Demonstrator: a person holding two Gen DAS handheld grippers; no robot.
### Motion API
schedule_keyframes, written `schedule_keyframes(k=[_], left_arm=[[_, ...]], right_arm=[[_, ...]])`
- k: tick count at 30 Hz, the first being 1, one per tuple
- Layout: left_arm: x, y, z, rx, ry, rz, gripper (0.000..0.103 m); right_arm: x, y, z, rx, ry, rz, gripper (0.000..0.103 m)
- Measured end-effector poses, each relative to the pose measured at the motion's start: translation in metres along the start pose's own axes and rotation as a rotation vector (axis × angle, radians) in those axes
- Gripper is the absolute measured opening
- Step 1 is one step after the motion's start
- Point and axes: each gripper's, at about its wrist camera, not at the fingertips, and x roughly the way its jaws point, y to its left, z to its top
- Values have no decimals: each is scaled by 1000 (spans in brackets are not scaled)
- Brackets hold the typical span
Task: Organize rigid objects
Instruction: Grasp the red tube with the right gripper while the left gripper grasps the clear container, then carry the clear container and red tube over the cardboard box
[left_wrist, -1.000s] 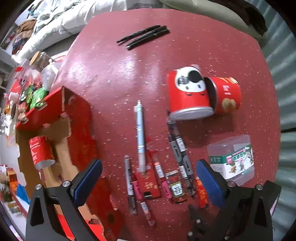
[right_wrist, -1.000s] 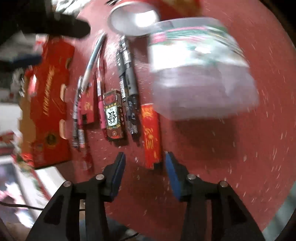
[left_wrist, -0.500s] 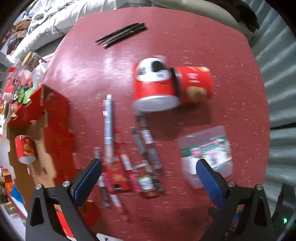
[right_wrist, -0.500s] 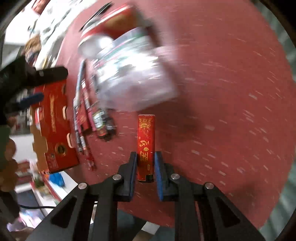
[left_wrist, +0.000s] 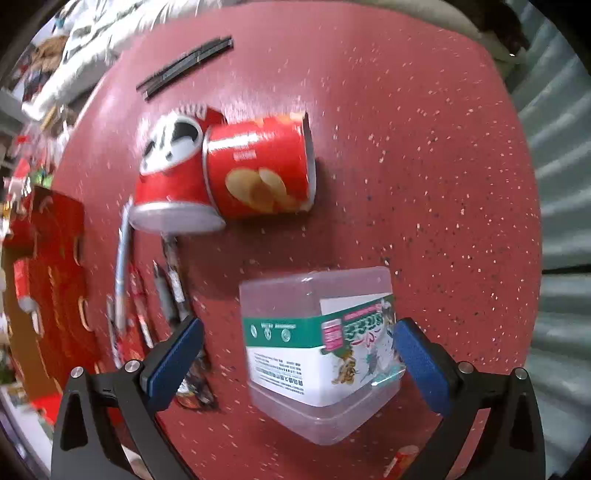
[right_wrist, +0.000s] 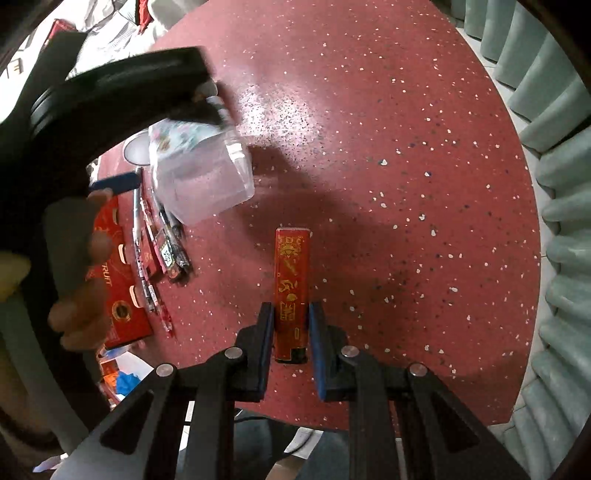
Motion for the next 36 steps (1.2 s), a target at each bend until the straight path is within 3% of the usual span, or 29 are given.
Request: schedule_keyframes(k=[2,4,9,13,14,17,18,21,24,29,32,36], left_arm=[[-2,6,-1,-56,-1,-42,103],[0,4,-1,-56,-9,-26,103],[33,2,-5,-82,102,-6,103],[47,-6,-8,-13,125,45,103],[51,-7,-9,10,136,54,101],[48,-1,-10,12,135,-35,74],[45,-2,-11,41,138,-34,74],[31,5,-16,108,68,-35,74],[17,16,-26,145,36,-62,74],[-10,38,-54,225,-18,-44,74],[-21,52,-68,238,-31,-36,74],[-41,78,-62,218,-46,-39,74]], right_arm=[[-7,-6,0,0,-4,3,20],[-10,-8,1,4,-8,12,20],[-11,-17,1,27,-12,16,20],[-13,-24,-2,50,-19,15,20],[-14,-25,-3,53,-20,14,20],[-14,-29,-6,70,-21,16,20],[-14,-31,-7,79,-23,20,20],[-15,-31,-8,88,-32,21,20],[-18,-29,-7,89,-48,19,20],[-30,-14,1,46,-70,-24,20],[-28,-2,3,14,-77,-30,20],[-24,22,4,-32,-79,-35,20]])
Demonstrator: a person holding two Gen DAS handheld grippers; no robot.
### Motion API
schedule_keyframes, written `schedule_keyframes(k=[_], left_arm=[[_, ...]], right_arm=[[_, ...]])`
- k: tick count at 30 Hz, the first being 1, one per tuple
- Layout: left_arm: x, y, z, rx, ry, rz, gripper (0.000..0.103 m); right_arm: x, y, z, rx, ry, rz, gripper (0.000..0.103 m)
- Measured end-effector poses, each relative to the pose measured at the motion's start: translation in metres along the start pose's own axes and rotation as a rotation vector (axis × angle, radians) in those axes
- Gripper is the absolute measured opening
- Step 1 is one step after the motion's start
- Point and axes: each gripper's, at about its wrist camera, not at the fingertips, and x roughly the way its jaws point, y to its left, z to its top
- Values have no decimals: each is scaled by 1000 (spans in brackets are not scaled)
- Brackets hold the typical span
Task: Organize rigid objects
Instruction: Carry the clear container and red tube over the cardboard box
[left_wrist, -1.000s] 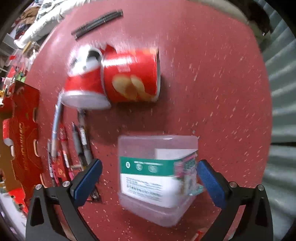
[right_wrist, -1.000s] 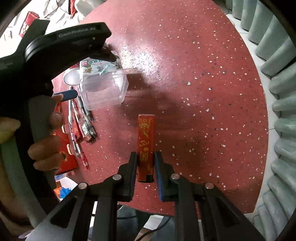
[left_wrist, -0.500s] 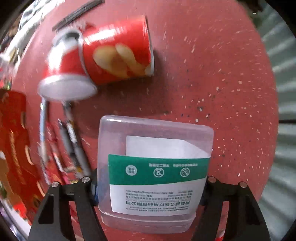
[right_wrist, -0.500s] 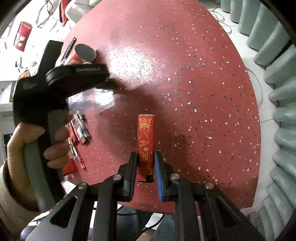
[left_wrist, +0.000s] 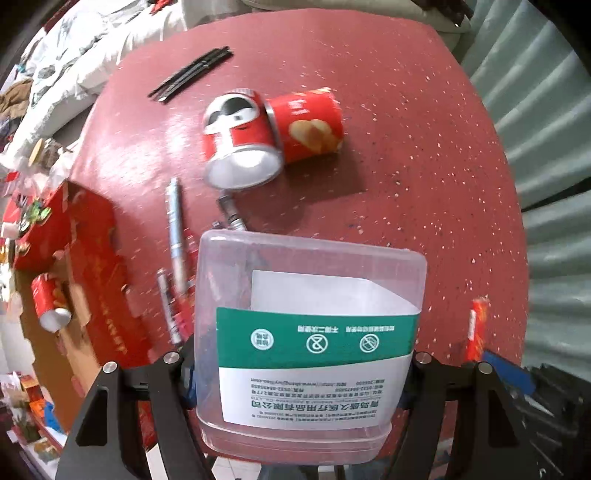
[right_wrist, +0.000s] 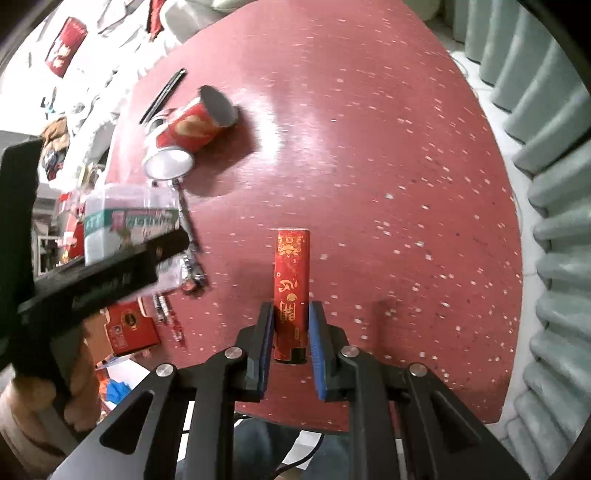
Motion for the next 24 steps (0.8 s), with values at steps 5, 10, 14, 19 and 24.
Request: schedule_keyframes(k=[5,10,14,19,24], left_arm=[[-25,18,-13,-32,-24,1,74],[-45,42,-26,-57,-45,1,74],[-52,65,-34,-88,-54,-3,74],[-56,95,-40,-141,-67,-11,74],[-62,122,-48,-190,-87,-22,74]], right_arm=[[0,37,1,-65,4,-10,20],[-1,69,0,-125,9,-26,20],[0,98,1,-179,10,-37,20],[-4,130,2,-244,8,-50,20],[-2,158,3,-293,11,-60,20]])
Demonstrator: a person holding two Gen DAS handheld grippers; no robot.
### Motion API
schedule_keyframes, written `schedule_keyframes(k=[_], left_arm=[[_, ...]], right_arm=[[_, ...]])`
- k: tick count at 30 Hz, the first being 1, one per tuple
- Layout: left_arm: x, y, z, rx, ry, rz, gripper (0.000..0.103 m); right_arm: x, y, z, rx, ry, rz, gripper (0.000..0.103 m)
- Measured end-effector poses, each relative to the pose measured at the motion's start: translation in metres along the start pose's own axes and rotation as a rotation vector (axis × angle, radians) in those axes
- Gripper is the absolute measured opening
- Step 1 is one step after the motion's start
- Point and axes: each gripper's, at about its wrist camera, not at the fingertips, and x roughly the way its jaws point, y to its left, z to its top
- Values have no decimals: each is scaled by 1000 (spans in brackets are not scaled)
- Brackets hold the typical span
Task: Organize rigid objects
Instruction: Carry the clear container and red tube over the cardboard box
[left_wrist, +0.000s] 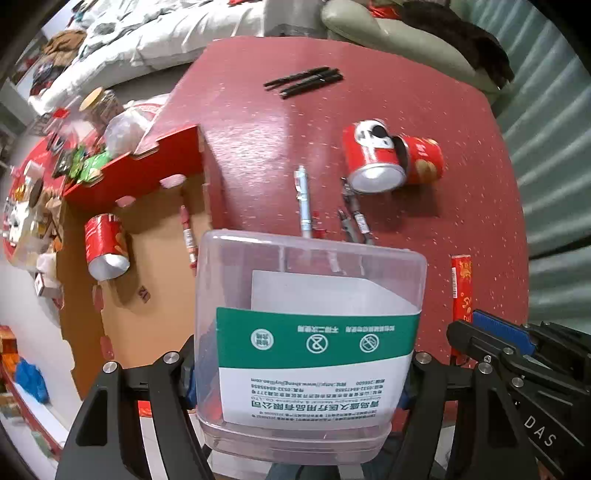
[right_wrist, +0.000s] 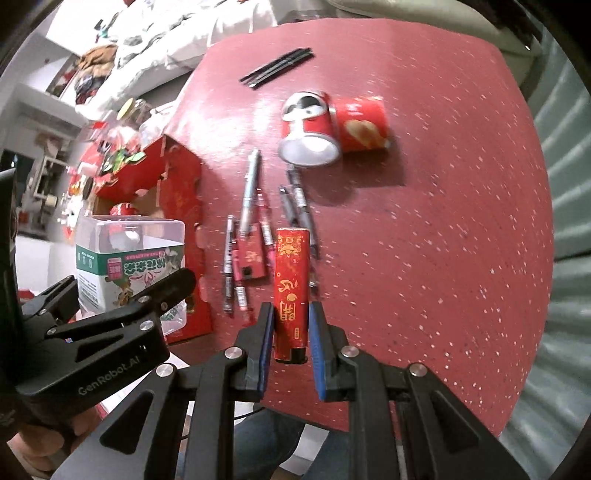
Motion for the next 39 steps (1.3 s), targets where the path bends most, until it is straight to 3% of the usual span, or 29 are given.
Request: schedule_keyframes(k=[16,39], left_arm=[[-5,83,-14,-177,-29,10,74],[8,177,-38,-362,7,75,74]], right_arm=[[6,89,17,-198,28,-17,20],[42,192,15,-395,118,50,20]])
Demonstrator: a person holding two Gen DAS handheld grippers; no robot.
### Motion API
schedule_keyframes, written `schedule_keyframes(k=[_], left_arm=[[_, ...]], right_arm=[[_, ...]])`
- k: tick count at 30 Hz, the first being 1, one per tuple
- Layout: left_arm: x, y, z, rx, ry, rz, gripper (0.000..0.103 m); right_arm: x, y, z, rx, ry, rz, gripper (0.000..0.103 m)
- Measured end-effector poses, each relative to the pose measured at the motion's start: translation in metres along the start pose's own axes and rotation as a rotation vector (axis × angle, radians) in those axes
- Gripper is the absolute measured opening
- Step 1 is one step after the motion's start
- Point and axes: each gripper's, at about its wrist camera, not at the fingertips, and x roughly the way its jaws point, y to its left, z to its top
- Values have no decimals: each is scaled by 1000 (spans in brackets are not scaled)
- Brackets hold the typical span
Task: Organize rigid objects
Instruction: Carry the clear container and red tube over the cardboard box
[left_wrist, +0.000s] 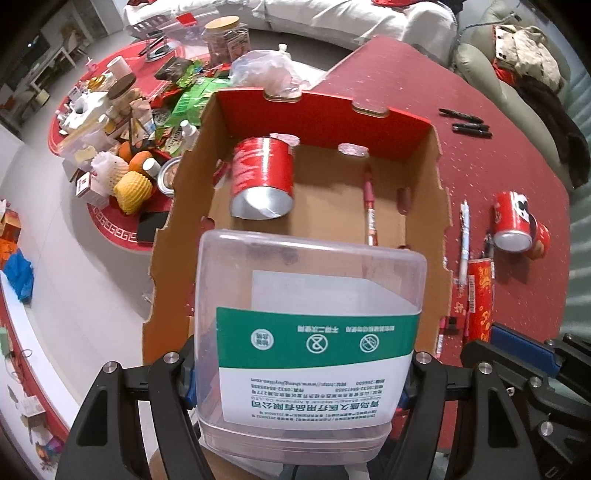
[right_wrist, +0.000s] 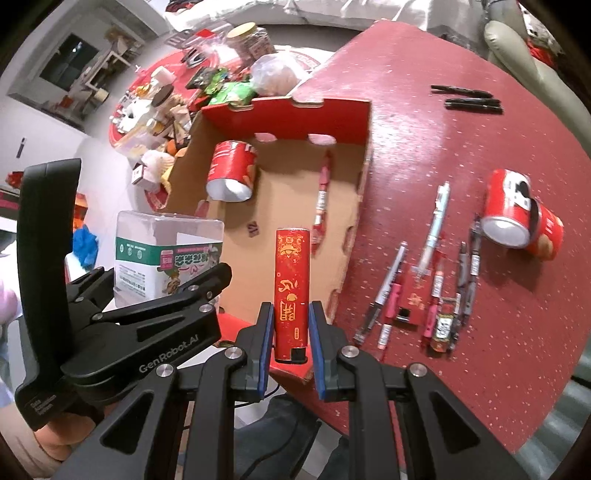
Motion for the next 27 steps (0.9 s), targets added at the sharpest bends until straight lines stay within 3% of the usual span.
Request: schedule_keyframes(k=[13,27], left_arm=[[12,15,44,-6,-28,31,74],[41,13,109,43,-72,66,74]], right_arm=[[26,6,39,32,23,32,20],[56,-7,104,71,6,-12,20]])
